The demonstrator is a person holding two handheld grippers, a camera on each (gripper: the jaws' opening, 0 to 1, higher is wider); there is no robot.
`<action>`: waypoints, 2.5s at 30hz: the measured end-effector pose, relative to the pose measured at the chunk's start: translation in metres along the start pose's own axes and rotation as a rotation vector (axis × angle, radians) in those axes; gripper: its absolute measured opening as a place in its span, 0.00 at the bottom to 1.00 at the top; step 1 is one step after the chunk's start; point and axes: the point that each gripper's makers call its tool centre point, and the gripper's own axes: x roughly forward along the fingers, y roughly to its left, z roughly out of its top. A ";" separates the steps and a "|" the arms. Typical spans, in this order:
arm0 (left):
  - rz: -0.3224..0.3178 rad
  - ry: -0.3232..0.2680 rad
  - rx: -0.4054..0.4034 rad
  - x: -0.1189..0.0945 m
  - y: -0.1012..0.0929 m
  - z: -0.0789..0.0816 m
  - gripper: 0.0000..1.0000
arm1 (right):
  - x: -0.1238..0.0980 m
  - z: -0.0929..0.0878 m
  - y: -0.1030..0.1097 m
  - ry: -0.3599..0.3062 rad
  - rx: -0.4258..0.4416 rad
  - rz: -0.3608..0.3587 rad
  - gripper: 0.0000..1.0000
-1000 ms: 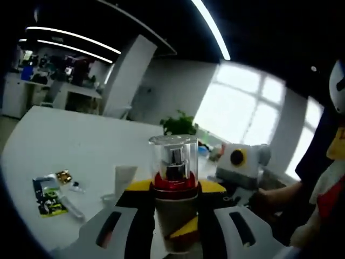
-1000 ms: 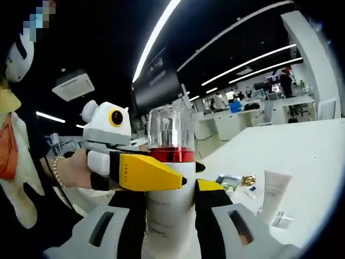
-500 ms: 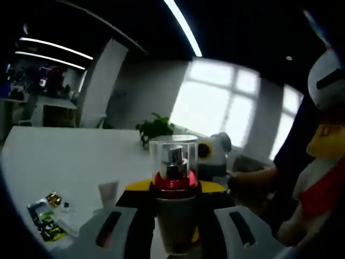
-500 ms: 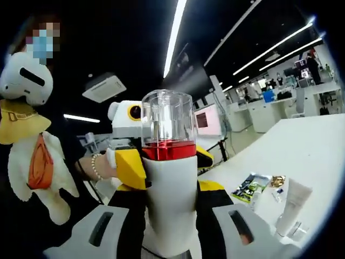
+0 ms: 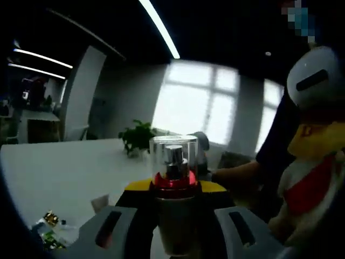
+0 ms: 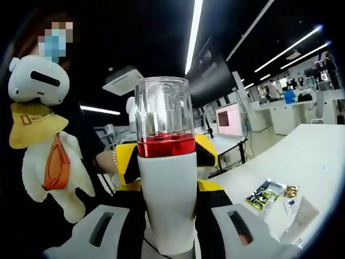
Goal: Arrange the skincare products in the storage area until every visible bottle or jar stands upright without overlapping.
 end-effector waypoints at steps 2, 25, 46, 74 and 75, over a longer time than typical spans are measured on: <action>-0.010 -0.004 0.005 -0.001 -0.001 0.002 0.24 | 0.002 0.001 0.001 0.014 -0.014 -0.010 0.33; 0.036 0.014 -0.013 0.000 0.010 -0.001 0.26 | -0.011 0.002 -0.016 -0.018 -0.048 -0.182 0.32; 0.214 0.319 0.215 0.021 0.026 -0.058 0.27 | -0.037 -0.057 -0.060 0.224 -0.292 -0.456 0.33; 0.311 0.418 0.171 0.023 0.064 -0.138 0.26 | -0.046 -0.142 -0.092 0.356 -0.223 -0.468 0.34; 0.310 0.413 0.164 0.023 0.065 -0.138 0.26 | -0.047 -0.143 -0.092 0.359 -0.214 -0.464 0.34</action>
